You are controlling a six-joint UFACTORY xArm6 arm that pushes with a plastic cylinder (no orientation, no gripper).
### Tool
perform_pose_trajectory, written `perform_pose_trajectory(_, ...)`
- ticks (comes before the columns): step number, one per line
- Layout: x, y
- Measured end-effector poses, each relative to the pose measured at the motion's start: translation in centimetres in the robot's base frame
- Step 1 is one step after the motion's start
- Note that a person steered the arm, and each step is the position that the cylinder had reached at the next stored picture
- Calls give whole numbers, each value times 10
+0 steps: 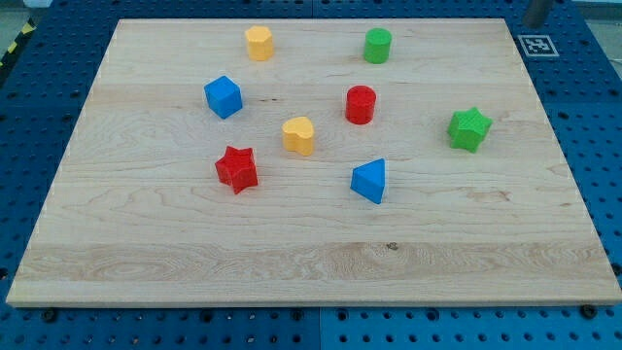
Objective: Nudge yellow hexagon left a bit
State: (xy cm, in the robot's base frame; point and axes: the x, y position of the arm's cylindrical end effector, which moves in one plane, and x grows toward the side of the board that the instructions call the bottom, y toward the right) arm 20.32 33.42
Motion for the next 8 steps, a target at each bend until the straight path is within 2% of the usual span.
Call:
perform_pose_trajectory(2, 11, 0)
perform_pose_trajectory(3, 61, -1)
perform_pose_trajectory(4, 86, -10)
perform_pose_trajectory(8, 102, -16)
